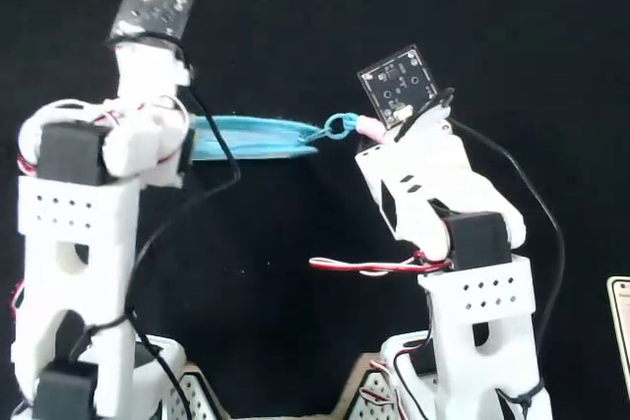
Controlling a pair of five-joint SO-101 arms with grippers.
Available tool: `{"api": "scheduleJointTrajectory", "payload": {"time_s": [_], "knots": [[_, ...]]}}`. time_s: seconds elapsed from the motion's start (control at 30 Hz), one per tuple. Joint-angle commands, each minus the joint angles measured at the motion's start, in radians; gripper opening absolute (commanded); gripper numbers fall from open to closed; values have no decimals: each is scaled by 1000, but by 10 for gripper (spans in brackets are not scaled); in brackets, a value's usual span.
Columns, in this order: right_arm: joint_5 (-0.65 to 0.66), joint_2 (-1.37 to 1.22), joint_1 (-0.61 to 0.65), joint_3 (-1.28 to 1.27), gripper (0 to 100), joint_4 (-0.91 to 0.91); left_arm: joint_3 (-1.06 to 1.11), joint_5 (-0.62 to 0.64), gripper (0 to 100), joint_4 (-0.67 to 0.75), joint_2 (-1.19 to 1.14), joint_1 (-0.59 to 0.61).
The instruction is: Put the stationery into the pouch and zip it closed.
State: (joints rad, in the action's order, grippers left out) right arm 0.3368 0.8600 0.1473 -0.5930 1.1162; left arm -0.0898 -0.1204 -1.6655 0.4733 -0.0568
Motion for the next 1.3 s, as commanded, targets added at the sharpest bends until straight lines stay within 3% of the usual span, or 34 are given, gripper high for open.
{"api": "scheduleJointTrajectory", "payload": {"time_s": [0.0,0.6,0.67,0.83,1.03,1.27], "knots": [[6,-4,6,64,11,2,47,11,30,2,84,-68],[-2,-5,6,41,12,109,303,12,30,244,114,-70],[-2,-5,8,47,22,155,331,15,30,272,114,-71],[0,-2,11,58,163,279,392,115,30,321,114,-79],[6,73,-2,226,159,493,430,147,30,319,114,-79],[0,39,-247,211,158,508,561,149,30,456,115,-73]]}}
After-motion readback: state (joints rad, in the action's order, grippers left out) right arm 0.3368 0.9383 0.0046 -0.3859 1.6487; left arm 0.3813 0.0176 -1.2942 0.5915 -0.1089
